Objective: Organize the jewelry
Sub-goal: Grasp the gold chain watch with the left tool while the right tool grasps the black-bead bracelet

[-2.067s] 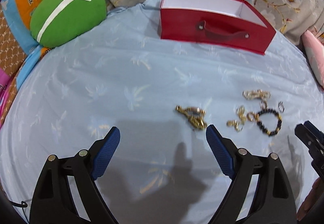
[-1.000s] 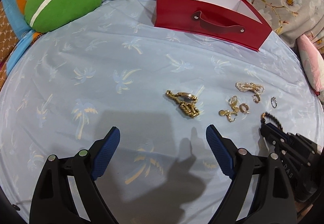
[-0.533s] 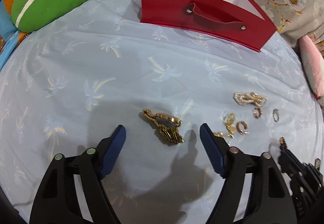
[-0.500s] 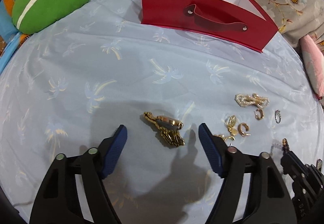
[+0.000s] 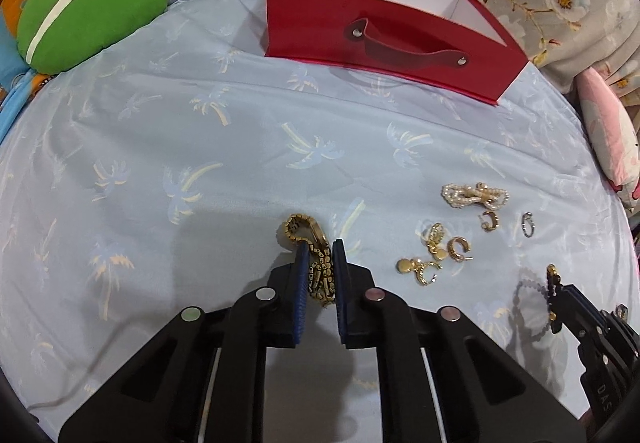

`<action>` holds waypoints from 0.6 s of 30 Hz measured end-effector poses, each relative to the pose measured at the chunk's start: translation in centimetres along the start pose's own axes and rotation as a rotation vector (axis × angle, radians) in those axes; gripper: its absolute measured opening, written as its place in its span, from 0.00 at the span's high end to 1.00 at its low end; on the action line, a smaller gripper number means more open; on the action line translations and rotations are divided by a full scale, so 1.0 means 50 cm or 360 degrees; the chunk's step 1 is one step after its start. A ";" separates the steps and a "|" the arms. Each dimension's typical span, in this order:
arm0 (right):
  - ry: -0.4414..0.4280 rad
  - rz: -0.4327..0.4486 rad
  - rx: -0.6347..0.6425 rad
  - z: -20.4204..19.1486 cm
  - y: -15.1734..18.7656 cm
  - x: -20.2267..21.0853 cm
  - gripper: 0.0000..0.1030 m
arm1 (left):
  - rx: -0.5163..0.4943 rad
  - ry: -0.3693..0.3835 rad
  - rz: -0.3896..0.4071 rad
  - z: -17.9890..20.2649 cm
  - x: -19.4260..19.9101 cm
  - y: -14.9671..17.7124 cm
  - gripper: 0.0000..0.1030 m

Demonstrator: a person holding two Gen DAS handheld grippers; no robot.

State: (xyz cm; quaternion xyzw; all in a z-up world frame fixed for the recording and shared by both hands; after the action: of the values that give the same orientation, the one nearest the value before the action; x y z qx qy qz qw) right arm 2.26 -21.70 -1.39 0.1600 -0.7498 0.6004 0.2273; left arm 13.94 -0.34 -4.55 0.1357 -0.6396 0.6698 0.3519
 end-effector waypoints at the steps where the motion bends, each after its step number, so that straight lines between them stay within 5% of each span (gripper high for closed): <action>1: -0.0004 0.0010 0.0000 -0.002 -0.004 0.005 0.94 | -0.0003 0.0011 0.0015 0.000 0.010 -0.002 0.90; 5: -0.0029 0.0068 -0.0006 -0.010 -0.027 0.027 0.94 | -0.0011 0.0058 0.0080 -0.003 0.059 -0.020 1.00; 13: -0.0045 0.0213 0.0041 -0.025 -0.116 0.055 0.94 | -0.0087 0.0095 0.0282 0.014 0.146 -0.113 1.00; 18: -0.0036 0.0239 0.0030 -0.022 -0.125 0.057 0.94 | -0.0056 0.0056 0.0229 -0.008 0.140 -0.110 0.95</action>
State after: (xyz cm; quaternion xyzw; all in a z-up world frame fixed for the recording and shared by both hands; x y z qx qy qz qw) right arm 3.22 -21.95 5.50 0.1122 -0.7565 0.6211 0.1717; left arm 12.59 1.78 4.03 0.0715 -0.6531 0.6843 0.3164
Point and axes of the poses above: each gripper's, at about its wrist camera, not at the fingertips, and x roughly against the way its jaws point, z to its right, y to its underside, the point moved 1 cm from there along -x, roughly the way its jaws point, and after that the axes turned 15 degrees about z, right-handed, at the moved point
